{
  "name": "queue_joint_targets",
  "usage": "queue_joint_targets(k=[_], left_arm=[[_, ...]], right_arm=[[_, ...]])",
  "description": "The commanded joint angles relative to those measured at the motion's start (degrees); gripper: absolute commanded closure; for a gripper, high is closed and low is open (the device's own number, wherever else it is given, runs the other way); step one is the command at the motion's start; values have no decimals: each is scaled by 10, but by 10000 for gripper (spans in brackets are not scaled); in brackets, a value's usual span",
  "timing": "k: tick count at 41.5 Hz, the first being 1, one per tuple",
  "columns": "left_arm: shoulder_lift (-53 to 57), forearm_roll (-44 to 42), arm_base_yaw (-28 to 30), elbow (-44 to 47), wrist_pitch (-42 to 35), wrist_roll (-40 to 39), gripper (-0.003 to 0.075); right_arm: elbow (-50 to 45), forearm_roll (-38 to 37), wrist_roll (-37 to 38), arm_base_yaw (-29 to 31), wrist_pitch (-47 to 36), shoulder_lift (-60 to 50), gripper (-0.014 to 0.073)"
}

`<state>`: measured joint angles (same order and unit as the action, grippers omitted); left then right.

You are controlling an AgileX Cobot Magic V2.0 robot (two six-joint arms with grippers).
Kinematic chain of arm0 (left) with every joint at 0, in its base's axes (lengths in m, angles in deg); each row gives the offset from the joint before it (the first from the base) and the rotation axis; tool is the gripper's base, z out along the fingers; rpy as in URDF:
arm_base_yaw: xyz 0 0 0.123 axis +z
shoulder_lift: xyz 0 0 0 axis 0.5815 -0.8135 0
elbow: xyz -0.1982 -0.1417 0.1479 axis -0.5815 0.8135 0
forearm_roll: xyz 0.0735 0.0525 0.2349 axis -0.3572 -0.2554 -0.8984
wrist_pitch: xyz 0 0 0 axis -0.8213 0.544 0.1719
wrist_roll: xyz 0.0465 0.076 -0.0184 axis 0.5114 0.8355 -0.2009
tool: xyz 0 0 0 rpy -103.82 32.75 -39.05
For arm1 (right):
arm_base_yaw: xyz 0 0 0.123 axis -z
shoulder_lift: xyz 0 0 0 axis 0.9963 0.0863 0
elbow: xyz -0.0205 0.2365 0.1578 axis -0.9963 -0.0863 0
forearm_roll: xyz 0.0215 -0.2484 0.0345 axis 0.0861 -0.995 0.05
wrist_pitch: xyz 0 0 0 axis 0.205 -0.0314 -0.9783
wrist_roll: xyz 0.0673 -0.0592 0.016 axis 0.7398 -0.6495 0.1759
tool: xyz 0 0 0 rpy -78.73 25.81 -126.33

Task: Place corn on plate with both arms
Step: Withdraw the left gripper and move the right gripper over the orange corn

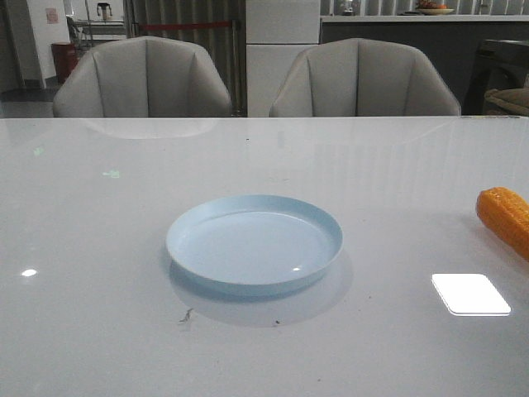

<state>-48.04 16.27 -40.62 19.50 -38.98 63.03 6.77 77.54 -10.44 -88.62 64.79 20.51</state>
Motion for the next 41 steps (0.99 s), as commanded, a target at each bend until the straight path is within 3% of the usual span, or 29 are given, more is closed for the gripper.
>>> queue_joint_targets(k=[1, 12, 18, 28, 33, 41], left_arm=[[89, 0, 18, 54, -64, 20, 195], [229, 8, 19, 193, -90, 24, 195], [247, 33, 19, 244, -90, 24, 195], [247, 51, 19, 275, -87, 24, 195], [247, 51, 19, 275, -89, 24, 195], [247, 61, 19, 275, -89, 24, 195]], right_arm=[[21, -2, 0, -1, -35, 9, 106], [26, -2, 0, -1, -37, 50, 106], [82, -2, 0, 14, -19, 97, 106], [273, -2, -16, 71, 153, 258, 106], [375, -2, -62, 73, 231, 353, 106], [498, -1, -65, 73, 330, 492, 106]])
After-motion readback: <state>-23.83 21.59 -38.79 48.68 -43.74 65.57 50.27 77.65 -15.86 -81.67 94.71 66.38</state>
